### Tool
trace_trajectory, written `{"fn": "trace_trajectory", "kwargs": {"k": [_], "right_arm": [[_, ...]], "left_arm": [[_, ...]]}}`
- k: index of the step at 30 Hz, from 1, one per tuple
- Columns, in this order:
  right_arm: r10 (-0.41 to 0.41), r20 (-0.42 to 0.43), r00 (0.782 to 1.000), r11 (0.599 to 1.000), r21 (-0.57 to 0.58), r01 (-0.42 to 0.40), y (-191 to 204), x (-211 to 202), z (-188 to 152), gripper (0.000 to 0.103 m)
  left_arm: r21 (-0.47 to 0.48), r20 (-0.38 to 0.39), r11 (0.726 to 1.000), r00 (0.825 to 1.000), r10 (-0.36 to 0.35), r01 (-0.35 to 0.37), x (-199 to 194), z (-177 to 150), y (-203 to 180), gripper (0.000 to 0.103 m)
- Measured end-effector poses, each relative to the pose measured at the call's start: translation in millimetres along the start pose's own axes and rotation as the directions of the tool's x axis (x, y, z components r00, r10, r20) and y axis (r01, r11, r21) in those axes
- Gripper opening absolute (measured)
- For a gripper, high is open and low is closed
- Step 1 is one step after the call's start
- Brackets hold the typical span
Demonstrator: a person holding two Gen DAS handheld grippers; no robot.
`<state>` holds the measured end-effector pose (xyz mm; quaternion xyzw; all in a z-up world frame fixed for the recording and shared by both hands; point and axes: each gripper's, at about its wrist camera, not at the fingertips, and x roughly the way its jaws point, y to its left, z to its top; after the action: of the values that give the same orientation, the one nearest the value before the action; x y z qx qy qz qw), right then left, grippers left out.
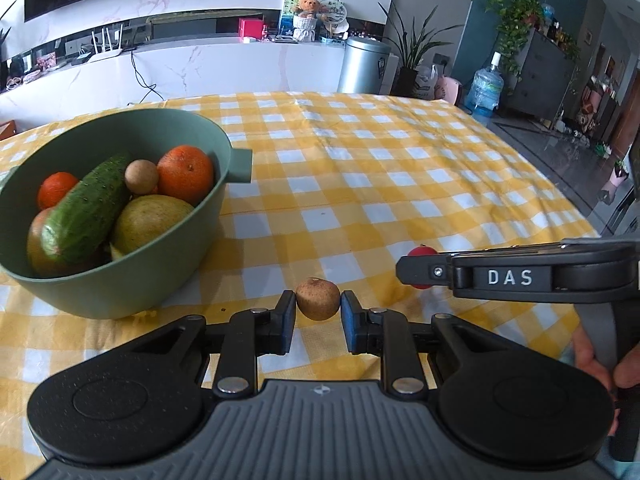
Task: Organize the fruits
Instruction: 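Carry the tomato and kiwi into the colander and open both tools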
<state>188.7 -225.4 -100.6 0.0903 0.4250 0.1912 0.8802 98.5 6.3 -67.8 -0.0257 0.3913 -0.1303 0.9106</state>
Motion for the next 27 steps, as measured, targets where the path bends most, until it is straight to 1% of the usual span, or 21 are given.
{"fn": "trace_trajectory", "kwargs": {"k": [3,8,12,15,18,22,25,27], "right_arm": [[0.022,0.023,0.999,1.000,-0.019,-0.022,4,-7,1,0.025],[0.053,0.061,0.997,0.997,-0.058,-0.049,16,-20,7,0.025],[0.080,0.094,0.992,0.993,-0.093,-0.071,28,-33,14,0.025],[0.104,0.108,0.989,0.988,-0.122,-0.090,37,-40,22,0.025],[0.131,0.117,0.985,0.982,-0.155,-0.112,48,-45,33,0.025],[0.174,0.119,0.977,0.969,-0.195,-0.149,65,-47,49,0.025],[0.204,0.114,0.972,0.957,-0.231,-0.173,78,-45,61,0.025],[0.226,0.101,0.969,0.948,-0.251,-0.195,87,-42,67,0.025]], "left_arm": [[-0.017,0.003,1.000,1.000,-0.003,0.003,-10,5,1,0.027],[-0.059,0.026,0.998,0.999,-0.031,0.032,-30,16,3,0.027],[-0.076,0.036,0.997,0.999,-0.019,0.022,-44,26,5,0.027],[-0.107,0.049,0.994,0.999,-0.021,0.026,-56,33,11,0.027],[-0.151,0.068,0.988,0.998,-0.013,0.023,-70,41,27,0.027],[-0.217,0.087,0.976,0.996,0.023,-0.004,-87,53,54,0.027],[-0.246,0.078,0.969,0.996,0.045,-0.024,-94,63,72,0.027],[-0.278,0.064,0.960,0.997,0.035,-0.016,-95,69,88,0.027]]}}
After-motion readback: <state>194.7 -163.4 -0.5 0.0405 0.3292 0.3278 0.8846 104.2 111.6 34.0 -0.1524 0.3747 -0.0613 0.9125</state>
